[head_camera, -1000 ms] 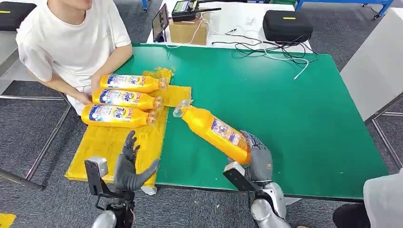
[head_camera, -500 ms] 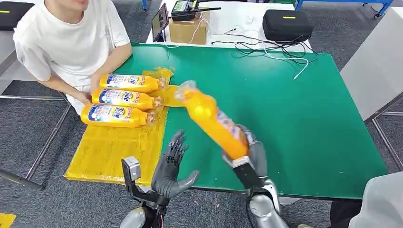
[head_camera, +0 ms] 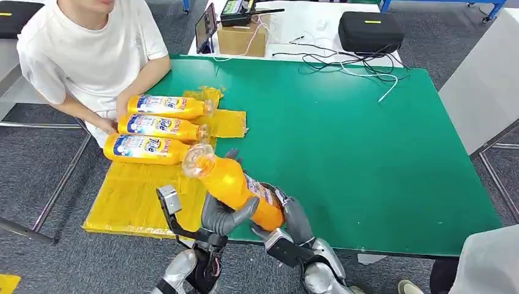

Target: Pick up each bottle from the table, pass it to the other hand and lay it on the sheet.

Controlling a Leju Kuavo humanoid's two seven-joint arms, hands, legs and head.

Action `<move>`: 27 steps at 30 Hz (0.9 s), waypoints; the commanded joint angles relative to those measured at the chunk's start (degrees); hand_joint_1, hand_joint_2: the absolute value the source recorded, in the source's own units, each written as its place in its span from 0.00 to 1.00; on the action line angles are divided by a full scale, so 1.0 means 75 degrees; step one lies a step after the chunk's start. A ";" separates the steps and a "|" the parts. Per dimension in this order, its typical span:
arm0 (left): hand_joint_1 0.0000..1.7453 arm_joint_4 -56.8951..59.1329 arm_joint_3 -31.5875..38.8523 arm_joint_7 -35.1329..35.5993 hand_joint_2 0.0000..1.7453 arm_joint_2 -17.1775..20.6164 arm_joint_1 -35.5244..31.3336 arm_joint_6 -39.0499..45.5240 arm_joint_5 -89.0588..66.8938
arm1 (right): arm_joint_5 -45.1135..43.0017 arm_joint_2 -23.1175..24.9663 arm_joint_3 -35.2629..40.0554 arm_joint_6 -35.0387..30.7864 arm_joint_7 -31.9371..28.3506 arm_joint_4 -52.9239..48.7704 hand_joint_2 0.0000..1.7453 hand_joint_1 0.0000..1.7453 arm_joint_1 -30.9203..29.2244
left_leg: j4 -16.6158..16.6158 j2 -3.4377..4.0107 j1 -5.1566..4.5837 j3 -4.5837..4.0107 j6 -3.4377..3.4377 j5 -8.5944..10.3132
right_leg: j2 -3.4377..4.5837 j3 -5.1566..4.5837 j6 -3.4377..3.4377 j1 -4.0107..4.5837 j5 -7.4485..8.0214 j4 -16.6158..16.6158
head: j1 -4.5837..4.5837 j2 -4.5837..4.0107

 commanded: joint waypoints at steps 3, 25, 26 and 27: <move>0.00 0.0144 0.0102 0.0002 1.00 0.0023 -0.0406 -0.0113 0.0327 | -0.0063 -0.0071 0.0870 0.0140 -0.0299 0.0700 1.00 1.00 -0.0442 | 0.0001 0.0008 0.0007 0.0006 -0.0008 -0.0004 | 0.0006 0.0009 -0.0011 0.0008 -0.0001 -0.0001 | 0.0003 0.0003; 1.00 0.0143 -0.0036 0.0333 1.00 0.0160 -0.0278 -0.1343 0.0996 | -0.0776 0.0117 0.0851 0.0659 -0.0137 0.0619 1.00 0.00 -0.0737 | -0.0001 0.0002 0.0006 0.0006 -0.0007 -0.0001 | 0.0001 0.0012 -0.0012 0.0006 -0.0002 -0.0001 | 0.0003 0.0003; 1.00 0.0143 -0.0036 0.0333 1.00 0.0160 -0.0278 -0.1343 0.0996 | -0.0776 0.0117 0.0851 0.0659 -0.0137 0.0619 1.00 0.00 -0.0737 | -0.0002 0.0002 0.0003 0.0004 -0.0006 0.0000 | 0.0002 0.0008 -0.0011 0.0003 -0.0001 -0.0001 | 0.0003 0.0000; 1.00 0.0143 -0.0036 0.0333 1.00 0.0160 -0.0278 -0.1343 0.0996 | -0.0776 0.0117 0.0851 0.0659 -0.0137 0.0619 1.00 0.00 -0.0737 | -0.0001 0.0006 0.0008 0.0016 -0.0011 -0.0005 | 0.0004 0.0021 -0.0018 0.0009 -0.0004 -0.0002 | 0.0003 0.0000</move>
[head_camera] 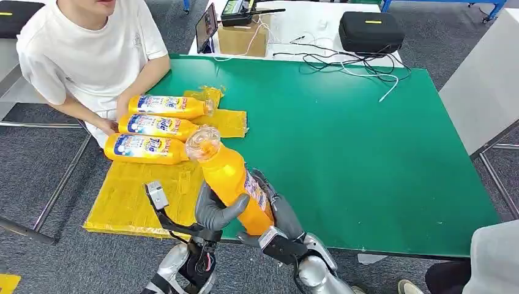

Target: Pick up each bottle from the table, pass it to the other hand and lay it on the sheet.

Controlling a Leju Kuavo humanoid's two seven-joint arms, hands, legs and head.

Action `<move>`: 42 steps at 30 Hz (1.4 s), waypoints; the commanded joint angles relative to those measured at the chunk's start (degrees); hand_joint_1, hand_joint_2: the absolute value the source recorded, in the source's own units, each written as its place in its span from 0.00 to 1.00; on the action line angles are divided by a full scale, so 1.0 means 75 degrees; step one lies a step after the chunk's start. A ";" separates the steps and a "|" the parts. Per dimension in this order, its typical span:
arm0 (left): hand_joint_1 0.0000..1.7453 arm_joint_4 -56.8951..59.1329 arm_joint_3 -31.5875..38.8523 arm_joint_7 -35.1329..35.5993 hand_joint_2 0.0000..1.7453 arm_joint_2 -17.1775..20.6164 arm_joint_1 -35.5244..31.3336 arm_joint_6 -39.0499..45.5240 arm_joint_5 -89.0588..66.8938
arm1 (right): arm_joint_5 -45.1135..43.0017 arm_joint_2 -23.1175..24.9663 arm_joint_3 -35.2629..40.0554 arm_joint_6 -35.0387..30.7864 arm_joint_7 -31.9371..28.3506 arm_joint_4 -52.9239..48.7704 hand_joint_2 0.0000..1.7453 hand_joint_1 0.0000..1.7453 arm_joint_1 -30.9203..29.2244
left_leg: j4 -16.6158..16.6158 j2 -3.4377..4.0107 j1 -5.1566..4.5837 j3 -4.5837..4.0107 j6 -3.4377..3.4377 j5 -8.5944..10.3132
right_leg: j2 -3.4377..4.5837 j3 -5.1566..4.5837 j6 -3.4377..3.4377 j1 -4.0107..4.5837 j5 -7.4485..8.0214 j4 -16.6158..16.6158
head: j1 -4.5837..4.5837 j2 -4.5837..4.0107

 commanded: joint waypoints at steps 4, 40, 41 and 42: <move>1.00 0.0198 -0.0354 0.0068 1.00 0.0134 -0.0202 -0.0157 0.0070 | -0.0012 0.0074 0.0294 0.0105 0.0096 0.0307 1.00 0.00 -0.0270 | 0.0000 0.0005 0.0006 0.0010 -0.0010 -0.0004 | 0.0003 0.0009 -0.0012 0.0007 -0.0003 -0.0001 | 0.0000 0.0000; 1.00 0.4132 0.2756 0.2427 1.00 0.2012 -0.1716 0.5583 -1.3145 | -0.1326 0.0808 -0.2642 -0.2464 -0.0458 -0.2022 0.00 0.00 0.1463 | -0.0012 -0.0006 0.0013 0.0014 -0.0014 0.0007 | -0.0013 0.0013 -0.0017 0.0012 -0.0002 -0.0006 | 0.0006 0.0000; 1.00 0.4931 0.2677 0.2621 1.00 0.2077 -0.2076 0.5490 -1.3387 | -0.1357 0.0854 -0.2609 -0.2370 -0.0490 -0.1845 0.00 0.00 0.1364 | -0.0012 -0.0016 0.0021 0.0024 -0.0021 0.0010 | -0.0024 0.0029 -0.0026 0.0020 -0.0001 -0.0010 | 0.0000 0.0000; 1.00 0.5440 0.2617 0.2594 1.00 0.2143 -0.2281 0.5635 -1.3549 | -0.1359 0.0884 -0.2563 -0.2345 -0.0506 -0.1744 0.00 0.00 0.1309 | -0.0015 -0.0009 0.0015 0.0019 -0.0017 0.0013 | -0.0016 0.0020 -0.0021 0.0014 0.0003 -0.0008 | 0.0000 0.0003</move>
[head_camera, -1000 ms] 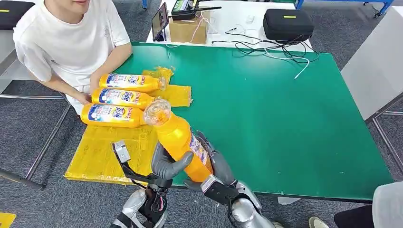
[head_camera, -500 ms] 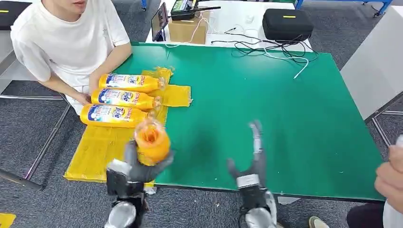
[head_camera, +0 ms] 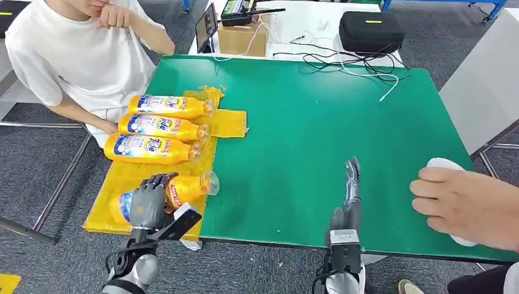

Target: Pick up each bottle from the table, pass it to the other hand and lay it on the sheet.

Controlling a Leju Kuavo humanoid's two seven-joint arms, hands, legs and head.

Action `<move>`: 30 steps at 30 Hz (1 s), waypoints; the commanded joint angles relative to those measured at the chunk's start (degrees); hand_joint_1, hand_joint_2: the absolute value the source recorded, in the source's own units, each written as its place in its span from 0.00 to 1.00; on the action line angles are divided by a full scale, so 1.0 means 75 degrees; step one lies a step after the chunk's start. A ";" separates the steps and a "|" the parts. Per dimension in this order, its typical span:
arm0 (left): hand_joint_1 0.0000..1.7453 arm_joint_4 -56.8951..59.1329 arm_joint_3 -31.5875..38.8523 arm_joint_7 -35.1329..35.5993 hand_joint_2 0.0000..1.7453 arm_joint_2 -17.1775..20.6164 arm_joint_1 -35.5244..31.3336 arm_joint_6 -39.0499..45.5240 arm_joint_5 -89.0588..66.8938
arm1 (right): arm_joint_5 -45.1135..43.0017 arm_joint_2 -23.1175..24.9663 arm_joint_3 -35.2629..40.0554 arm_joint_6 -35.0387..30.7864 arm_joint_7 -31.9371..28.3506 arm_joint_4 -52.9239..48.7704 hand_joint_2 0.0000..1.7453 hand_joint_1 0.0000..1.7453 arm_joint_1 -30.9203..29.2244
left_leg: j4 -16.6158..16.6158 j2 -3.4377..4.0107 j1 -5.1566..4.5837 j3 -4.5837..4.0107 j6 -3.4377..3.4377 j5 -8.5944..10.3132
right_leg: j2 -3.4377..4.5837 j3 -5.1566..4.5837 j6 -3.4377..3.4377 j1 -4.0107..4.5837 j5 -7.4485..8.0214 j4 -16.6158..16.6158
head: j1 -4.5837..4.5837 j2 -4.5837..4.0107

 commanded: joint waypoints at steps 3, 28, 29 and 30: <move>1.00 0.4361 0.0195 0.0473 1.00 0.0613 -0.2281 -0.0189 -0.0853 | -0.0166 0.0267 -0.0117 0.0285 -0.0038 0.1055 0.00 0.00 -0.0488 | -0.0010 0.0004 0.0007 0.0023 -0.0010 0.0003 | 0.0005 0.0025 -0.0013 0.0008 0.0004 -0.0008 | 0.0003 0.0000; 0.00 0.3023 -0.0758 0.0718 1.00 0.0203 -0.1667 -0.4680 0.0905 | -0.0224 0.0360 -0.0405 0.0190 -0.0051 0.0720 0.00 0.00 -0.0226 | -0.0029 -0.0075 -0.0003 0.0188 -0.0019 0.0013 | -0.0056 0.0133 -0.0010 -0.0005 -0.0024 -0.0020 | 0.0000 0.0000; 0.00 0.3023 -0.0758 0.0718 1.00 0.0203 -0.1667 -0.4680 0.0905 | -0.0224 0.0360 -0.0405 0.0190 -0.0051 0.0720 0.00 0.00 -0.0226 | -0.0034 -0.0072 -0.0003 0.0178 -0.0022 0.0017 | -0.0054 0.0122 -0.0011 -0.0005 -0.0020 -0.0025 | 0.0000 0.0003; 0.00 0.3016 -0.0759 0.0718 1.00 0.0217 -0.1676 -0.4680 0.0905 | -0.0223 0.0360 -0.0406 0.0189 -0.0050 0.0723 0.00 0.00 -0.0231 | -0.0026 -0.0099 -0.0015 0.0203 -0.0018 0.0005 | -0.0073 0.0152 0.0002 -0.0019 -0.0041 -0.0013 | -0.0003 0.0003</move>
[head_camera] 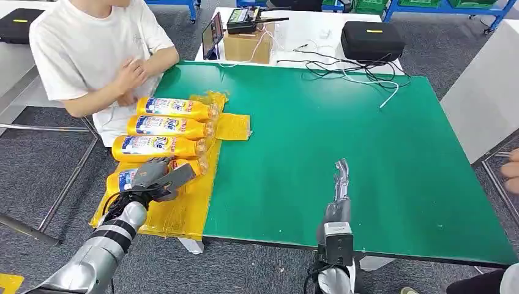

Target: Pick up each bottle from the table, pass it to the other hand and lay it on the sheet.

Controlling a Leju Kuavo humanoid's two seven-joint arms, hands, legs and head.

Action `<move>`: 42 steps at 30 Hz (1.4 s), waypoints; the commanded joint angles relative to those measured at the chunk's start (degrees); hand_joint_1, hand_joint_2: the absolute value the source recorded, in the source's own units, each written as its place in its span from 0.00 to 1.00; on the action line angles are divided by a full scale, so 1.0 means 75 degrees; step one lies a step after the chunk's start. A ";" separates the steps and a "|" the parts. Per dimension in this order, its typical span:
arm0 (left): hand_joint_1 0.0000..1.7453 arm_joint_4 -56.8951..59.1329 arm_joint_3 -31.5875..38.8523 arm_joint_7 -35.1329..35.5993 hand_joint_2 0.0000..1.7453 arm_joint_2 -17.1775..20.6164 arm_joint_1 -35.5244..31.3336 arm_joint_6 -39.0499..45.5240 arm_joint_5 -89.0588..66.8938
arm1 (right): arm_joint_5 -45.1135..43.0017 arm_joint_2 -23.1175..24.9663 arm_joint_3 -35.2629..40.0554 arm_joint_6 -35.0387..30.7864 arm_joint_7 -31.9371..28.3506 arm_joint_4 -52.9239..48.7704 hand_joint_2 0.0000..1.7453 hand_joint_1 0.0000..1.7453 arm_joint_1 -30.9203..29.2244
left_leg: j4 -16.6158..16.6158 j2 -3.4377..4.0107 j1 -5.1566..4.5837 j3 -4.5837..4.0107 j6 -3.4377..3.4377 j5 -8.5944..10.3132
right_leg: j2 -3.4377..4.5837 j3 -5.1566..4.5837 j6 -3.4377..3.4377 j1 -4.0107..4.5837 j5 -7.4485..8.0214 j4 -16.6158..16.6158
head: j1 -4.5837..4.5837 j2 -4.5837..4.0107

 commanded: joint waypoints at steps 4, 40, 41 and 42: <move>0.00 -0.0393 -0.1021 0.0074 1.00 -0.0077 0.0926 -0.0380 0.0021 | -0.0022 -0.0004 -0.0200 -0.0040 0.0032 0.0005 0.00 0.00 -0.0025 | -0.0007 0.0004 -0.0005 -0.0004 -0.0004 0.0001 | -0.0004 0.0002 -0.0003 -0.0004 0.0003 -0.0007 | 0.0003 -0.0003; 0.00 -0.4886 -0.3516 -0.2015 1.00 -0.1152 0.1422 0.1231 0.6141 | 0.0990 -0.0260 -0.0017 -0.1720 -0.0271 -0.0928 0.00 0.00 0.0101 | 0.0027 0.0049 0.0012 -0.0176 0.0009 0.0009 | 0.0012 -0.0105 -0.0011 0.0016 0.0039 -0.0002 | 0.0000 0.0000; 0.00 -0.4934 -0.3516 -0.2086 1.00 -0.1179 0.1474 0.1261 0.6273 | 0.1046 -0.0274 0.0007 -0.1720 -0.0271 -0.0948 0.00 0.00 0.0090 | 0.0020 0.0043 0.0005 -0.0175 0.0016 0.0013 | 0.0008 -0.0105 -0.0002 0.0008 0.0040 -0.0004 | 0.0000 -0.0003; 0.00 -0.4993 -0.3559 -0.2191 1.00 -0.1196 0.1532 0.1326 0.6378 | 0.1211 -0.0263 -0.0009 -0.1720 -0.0271 -0.0951 0.00 0.00 0.0075 | 0.0024 0.0048 0.0011 -0.0174 0.0012 0.0010 | 0.0012 -0.0101 -0.0008 0.0014 0.0040 -0.0005 | 0.0000 -0.0003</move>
